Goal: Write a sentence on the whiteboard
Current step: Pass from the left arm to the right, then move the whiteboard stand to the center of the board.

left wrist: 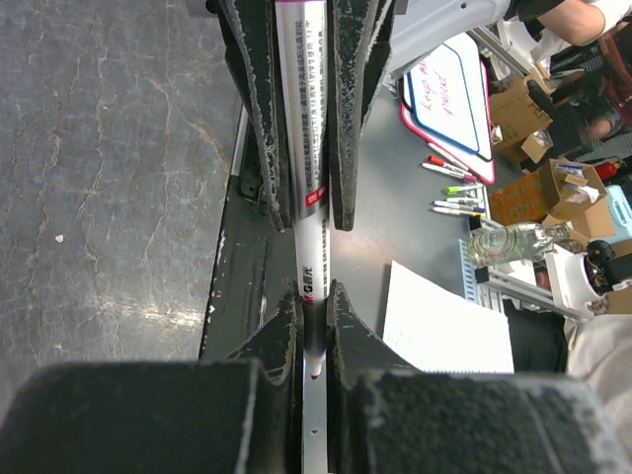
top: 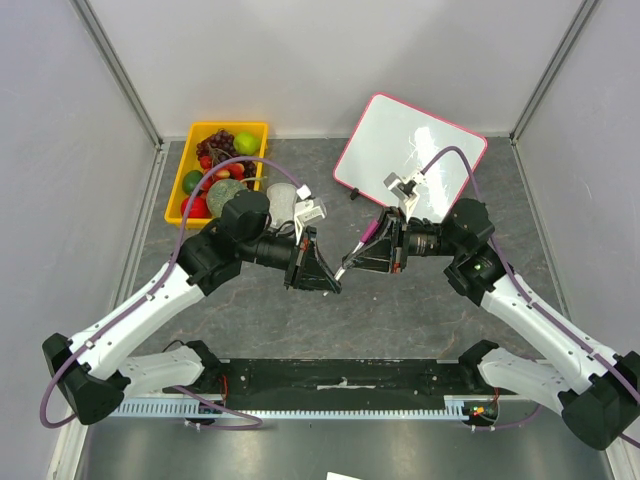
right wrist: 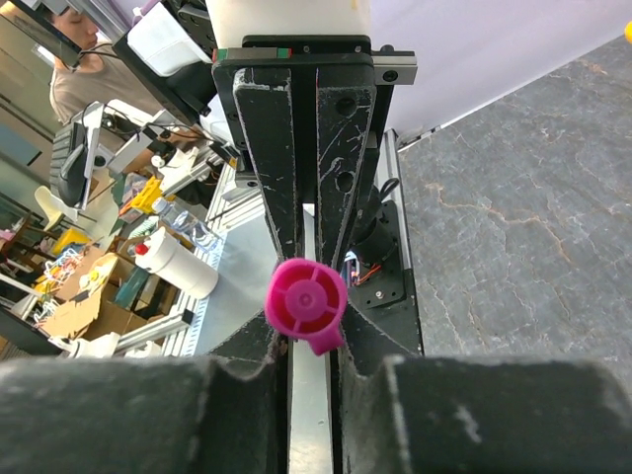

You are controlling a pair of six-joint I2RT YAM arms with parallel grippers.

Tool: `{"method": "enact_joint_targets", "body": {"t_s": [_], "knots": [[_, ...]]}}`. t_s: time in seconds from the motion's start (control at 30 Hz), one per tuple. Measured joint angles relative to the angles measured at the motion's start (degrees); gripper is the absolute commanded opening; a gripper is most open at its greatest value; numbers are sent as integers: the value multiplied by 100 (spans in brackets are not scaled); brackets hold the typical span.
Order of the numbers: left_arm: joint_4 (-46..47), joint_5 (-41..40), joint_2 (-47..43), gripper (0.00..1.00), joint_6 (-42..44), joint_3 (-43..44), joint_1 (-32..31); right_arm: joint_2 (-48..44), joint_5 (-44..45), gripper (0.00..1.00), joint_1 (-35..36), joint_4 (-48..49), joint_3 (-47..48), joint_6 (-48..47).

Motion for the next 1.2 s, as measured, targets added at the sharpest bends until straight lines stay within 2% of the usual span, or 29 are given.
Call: {"method": "enact_joint_targets", "body": {"t_s": [0.07,0.23,0.27,0.33,0.37,0.43,0.47,0.63,0.77,1.0,1.2], "knots": [[4,22,0,2,0,-11,0,-7,0,1,4,2,-15,2],[42,48,0,2,0,-26,0,-42,4,0,9,9,-35,-11],[48,52,0,14,0,-26,0,-44,4,0,9,9,-35,-11],[59,48,0,51,2,-26,0,-59,22,0,9,2,-39,-26],[70,37,0,64,15,-26,0,-68,37,0,9,-9,-42,-35],[28,-31,-17,79,92,-39,0,-98,44,0,9,-68,-44,-74],[-2,-98,-37,82,87,-50,0,-125,79,0,9,-140,-44,-136],[-42,-518,-212,86,98,-109,0,-212,439,0,9,-710,-42,-588],[-55,-914,-258,86,98,-140,0,-223,1106,0,9,-1495,-9,-1119],[-125,-1945,-175,87,103,-313,0,-352,3062,0,9,-3001,72,-1884],[-131,-2962,442,86,96,-339,4,-881,4791,0,9,-3873,122,-2109]]}}
